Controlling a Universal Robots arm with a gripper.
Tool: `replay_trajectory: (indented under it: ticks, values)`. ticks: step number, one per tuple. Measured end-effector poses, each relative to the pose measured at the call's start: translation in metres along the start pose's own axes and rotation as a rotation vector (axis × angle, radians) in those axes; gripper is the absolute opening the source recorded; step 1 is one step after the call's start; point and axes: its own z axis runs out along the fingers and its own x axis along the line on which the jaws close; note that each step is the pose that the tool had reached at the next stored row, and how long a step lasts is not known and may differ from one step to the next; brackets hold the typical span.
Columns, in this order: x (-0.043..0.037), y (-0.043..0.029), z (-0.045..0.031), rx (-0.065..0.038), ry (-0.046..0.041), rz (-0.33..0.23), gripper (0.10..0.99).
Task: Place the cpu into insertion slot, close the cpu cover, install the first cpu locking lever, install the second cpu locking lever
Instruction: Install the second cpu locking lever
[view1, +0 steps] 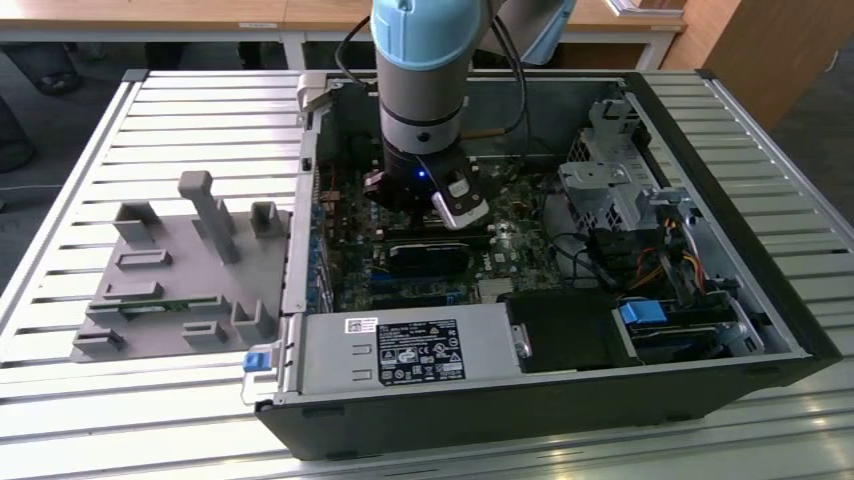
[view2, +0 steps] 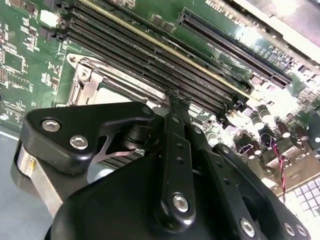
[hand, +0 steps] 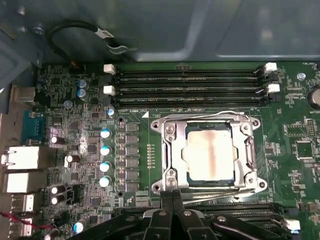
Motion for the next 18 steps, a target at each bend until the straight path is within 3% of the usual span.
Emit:
replay_trajectory:
  ticks: [6,18]
  values:
    - [0.0011,-0.0011,0.0044,-0.014,0.0006,0.000,0.106]
    - [0.0079,-0.0025,0.0092,-0.051,0.0027,-0.002,0.106]
